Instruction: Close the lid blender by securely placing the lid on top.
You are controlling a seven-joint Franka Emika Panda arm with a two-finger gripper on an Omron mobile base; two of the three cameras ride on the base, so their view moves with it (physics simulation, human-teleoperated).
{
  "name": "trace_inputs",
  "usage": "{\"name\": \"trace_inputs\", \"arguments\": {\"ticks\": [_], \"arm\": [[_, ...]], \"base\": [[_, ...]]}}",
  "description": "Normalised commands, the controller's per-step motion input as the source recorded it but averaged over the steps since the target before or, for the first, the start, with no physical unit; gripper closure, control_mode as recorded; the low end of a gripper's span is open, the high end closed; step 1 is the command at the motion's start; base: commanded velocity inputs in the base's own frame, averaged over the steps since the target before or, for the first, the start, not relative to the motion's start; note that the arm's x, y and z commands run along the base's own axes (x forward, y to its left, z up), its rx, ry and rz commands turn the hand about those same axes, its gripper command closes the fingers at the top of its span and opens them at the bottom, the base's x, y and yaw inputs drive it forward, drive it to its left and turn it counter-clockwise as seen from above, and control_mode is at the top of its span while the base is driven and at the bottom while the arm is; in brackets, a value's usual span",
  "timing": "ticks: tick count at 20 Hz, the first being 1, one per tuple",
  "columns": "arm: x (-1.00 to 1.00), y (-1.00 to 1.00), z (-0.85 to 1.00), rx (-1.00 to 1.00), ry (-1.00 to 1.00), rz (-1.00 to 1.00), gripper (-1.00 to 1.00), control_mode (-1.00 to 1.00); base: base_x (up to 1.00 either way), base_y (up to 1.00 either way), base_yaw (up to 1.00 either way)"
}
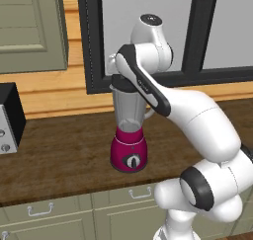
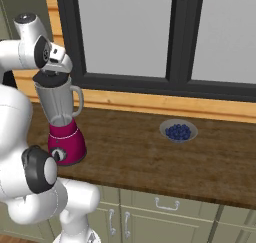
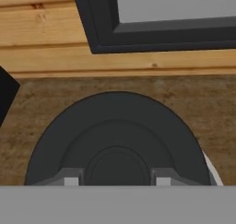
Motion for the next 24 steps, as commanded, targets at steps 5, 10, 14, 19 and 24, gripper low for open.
{"name": "trace_inputs", "arguments": {"ticks": [5, 10, 14, 19, 24], "arm": [[0.00, 0.00, 0.07, 0.00, 0.09, 0.00, 1.00, -1.00], [0.00, 0.00, 0.04, 0.00, 0.10, 0.00, 1.00, -1.00], [-0.08, 0.00, 0.00, 0.00, 0.11, 0.00, 1.00, -1.00], [-0.15, 0.00, 0.00, 0.00, 0.09, 0.00, 1.00, -1.00], [-0.23, 0.00, 0.00, 0.00, 0.06, 0.00, 1.00, -1.00]], "base": [[0.00, 0.00, 0.00], [0.00, 0.00, 0.00], [0.00, 0.00, 0.00], [0.00, 0.00, 0.00], [0.00, 0.00, 0.00]]}}
